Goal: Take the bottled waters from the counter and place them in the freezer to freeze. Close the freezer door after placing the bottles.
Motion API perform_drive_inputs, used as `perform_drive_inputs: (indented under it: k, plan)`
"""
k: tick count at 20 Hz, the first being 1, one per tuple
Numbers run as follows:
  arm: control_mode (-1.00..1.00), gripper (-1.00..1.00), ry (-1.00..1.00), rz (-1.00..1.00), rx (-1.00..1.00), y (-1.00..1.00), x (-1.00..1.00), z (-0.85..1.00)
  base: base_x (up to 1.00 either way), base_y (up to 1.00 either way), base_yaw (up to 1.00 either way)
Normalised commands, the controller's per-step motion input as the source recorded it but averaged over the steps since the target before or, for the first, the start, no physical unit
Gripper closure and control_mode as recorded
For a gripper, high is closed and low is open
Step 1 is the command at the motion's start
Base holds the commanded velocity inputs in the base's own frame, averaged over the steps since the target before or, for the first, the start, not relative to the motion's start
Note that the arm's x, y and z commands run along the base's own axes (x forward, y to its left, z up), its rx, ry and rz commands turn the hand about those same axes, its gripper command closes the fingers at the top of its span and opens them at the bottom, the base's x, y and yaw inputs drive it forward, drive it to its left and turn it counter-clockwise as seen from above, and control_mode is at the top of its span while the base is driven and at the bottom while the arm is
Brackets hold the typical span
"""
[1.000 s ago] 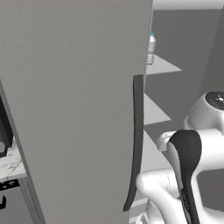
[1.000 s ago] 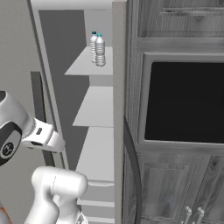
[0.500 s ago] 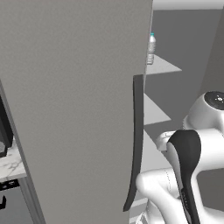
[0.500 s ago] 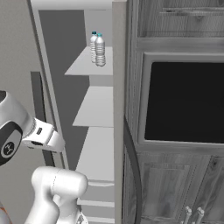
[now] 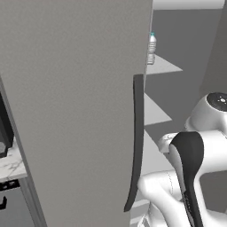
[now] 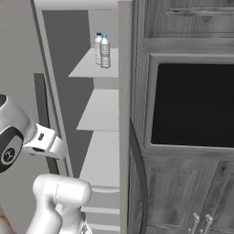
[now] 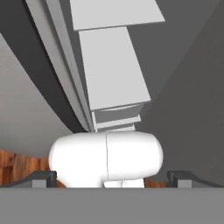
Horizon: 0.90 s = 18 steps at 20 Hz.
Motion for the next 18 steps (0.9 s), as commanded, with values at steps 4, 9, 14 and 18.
perform_drive_inputs:
  k: [4, 9, 14, 18]
  plan:
    - [1.00, -1.00, 0.00, 0.00, 0.00, 0.00, 0.00, 0.00, -0.50, 0.00, 0.00]
    - [1.00, -1.00, 0.00, 0.00, 0.00, 0.00, 0.00, 0.00, -0.55, -0.01, 0.00]
    - [1.00, -1.00, 0.00, 0.00, 0.00, 0.00, 0.00, 0.00, -0.67, -0.01, 0.01]
    - [1.00, -1.00, 0.00, 0.00, 0.00, 0.00, 0.00, 0.00, -0.62, 0.00, 0.05]
